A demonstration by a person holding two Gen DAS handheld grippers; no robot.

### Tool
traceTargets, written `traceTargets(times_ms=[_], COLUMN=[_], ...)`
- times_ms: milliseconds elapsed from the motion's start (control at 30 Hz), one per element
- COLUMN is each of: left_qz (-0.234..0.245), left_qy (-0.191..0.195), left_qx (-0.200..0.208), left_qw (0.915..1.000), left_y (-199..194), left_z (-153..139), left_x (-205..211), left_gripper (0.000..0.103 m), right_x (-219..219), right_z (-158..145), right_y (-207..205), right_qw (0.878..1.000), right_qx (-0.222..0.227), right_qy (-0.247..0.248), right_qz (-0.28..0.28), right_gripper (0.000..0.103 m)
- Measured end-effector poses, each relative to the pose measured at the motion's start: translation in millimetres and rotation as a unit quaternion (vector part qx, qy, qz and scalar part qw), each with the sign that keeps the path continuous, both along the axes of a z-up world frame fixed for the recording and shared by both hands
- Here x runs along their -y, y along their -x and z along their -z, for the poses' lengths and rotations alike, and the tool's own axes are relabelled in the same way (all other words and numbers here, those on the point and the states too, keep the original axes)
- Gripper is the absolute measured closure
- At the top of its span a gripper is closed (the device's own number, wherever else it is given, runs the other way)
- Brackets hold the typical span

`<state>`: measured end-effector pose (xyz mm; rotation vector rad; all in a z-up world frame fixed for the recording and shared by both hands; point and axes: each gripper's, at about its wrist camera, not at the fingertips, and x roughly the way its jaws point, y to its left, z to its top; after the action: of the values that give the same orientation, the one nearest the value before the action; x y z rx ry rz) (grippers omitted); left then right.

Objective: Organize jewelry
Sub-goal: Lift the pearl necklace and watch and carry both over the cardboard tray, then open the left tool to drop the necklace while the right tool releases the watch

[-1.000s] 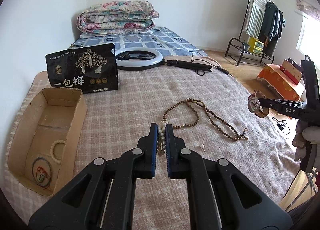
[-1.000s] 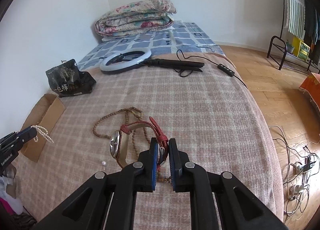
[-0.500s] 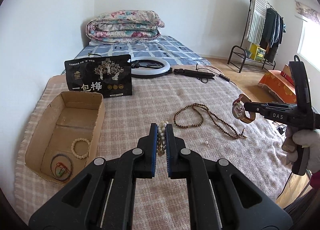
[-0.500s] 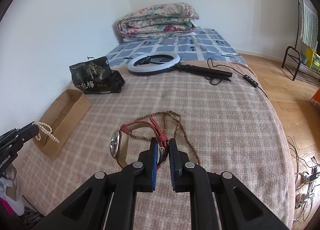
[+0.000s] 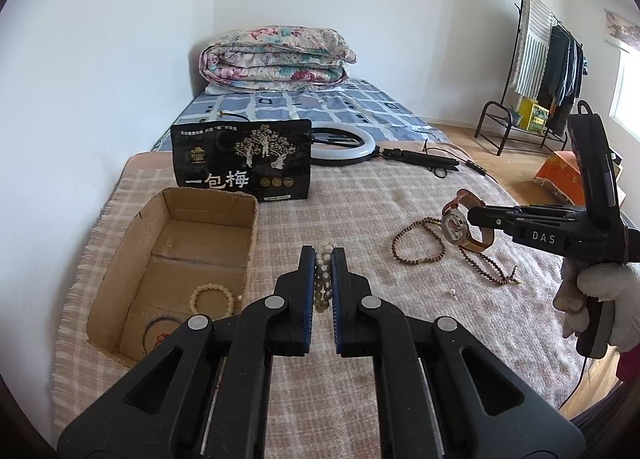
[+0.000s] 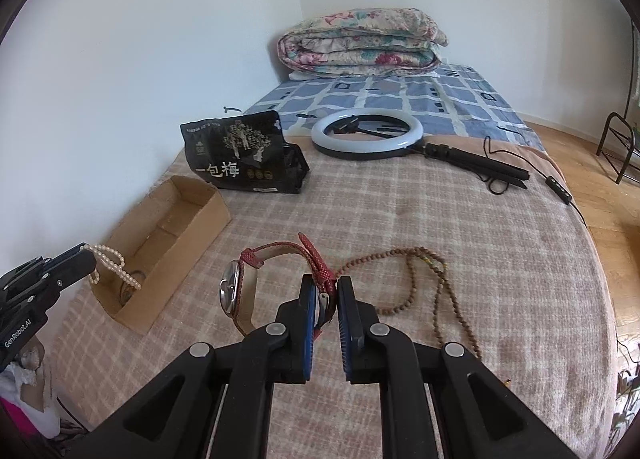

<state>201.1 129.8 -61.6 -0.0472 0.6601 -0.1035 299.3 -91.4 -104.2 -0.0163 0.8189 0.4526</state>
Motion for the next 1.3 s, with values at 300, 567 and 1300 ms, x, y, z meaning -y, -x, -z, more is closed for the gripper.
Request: traceTargets(times_ms=[300, 567, 1300], left_qz=[-0.048, -0.097, -0.114], left_qy=[0.008, 0.029, 0.038], left_qx=[0.002, -0.011, -0.042], left_qw=[0.9988, 0.9948, 0.9918], left_y=[-2.2, -4.5, -10.6], left_z=[-2.7, 8.0, 32.2], left_x=[-63.4, -115.4, -145.9], left_gripper=[0.098, 0.098, 0.098], right_x=[-75.7, -124.6, -225.1], right_z=[4.2, 10.1, 46.2], right_y=[-16.9, -29.8, -51.1], right_qw=[0.999, 0.997, 0.992], right_qx=[-0.003, -0.011, -0.039], right_qy=[0.001, 0.001, 0.005], right_qz=[-0.045, -0.071, -0.116], right_gripper=[0.095, 0.095, 0.094])
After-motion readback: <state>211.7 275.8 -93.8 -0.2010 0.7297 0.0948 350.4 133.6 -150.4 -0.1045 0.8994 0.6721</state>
